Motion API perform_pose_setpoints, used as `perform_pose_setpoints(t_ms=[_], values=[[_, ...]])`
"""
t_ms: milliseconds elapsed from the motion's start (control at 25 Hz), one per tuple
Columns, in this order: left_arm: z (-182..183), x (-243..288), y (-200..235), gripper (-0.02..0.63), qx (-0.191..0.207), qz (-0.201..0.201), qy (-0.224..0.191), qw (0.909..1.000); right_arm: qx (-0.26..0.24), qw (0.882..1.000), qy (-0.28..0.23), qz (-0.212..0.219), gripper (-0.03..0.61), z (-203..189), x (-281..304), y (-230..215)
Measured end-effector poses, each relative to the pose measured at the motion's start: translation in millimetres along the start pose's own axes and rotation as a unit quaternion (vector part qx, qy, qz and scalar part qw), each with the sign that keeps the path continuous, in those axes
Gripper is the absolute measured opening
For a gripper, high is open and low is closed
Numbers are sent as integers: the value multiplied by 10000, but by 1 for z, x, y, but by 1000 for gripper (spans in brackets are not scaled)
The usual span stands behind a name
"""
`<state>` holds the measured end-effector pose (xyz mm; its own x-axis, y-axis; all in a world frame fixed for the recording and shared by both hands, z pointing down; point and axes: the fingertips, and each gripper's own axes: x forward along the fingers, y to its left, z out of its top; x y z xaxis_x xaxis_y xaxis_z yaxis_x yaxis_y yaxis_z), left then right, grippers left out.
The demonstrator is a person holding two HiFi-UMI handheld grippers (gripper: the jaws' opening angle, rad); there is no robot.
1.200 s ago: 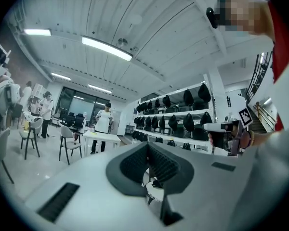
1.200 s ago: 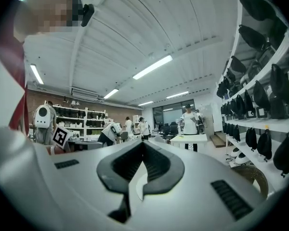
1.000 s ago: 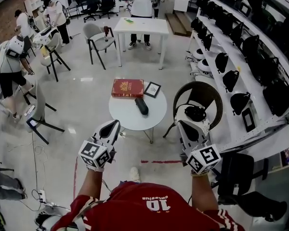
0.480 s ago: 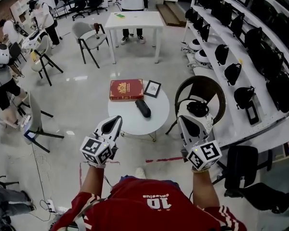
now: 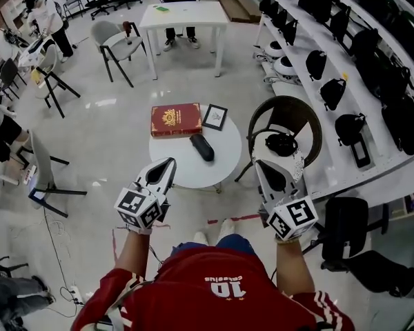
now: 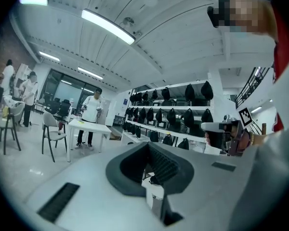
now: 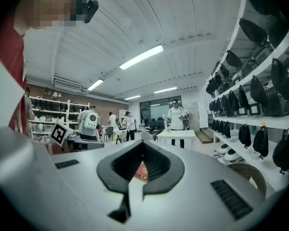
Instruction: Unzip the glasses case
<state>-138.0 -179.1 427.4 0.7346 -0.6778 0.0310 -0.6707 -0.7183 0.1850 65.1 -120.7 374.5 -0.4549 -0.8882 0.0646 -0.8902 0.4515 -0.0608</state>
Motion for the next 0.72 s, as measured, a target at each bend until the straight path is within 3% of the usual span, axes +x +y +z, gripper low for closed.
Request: perform_pose_setpoints(t_ms=[280,480,600,720], values=[[-16,23,5,8,-253,-53,129,9996,22,10000,58,68,15,-7,15,-10],[-20,38,-2,9,83,-19,412,9991,36,9998,-13,171,14,-6,23,-17],[-25,51,0,14,86,-77,409,9991,52,9997,-35,221,14,-7,29,-23],[-28,63,0,90,-66,-129,508,9986,39,9996,-10,290,14,-8,34,-28]])
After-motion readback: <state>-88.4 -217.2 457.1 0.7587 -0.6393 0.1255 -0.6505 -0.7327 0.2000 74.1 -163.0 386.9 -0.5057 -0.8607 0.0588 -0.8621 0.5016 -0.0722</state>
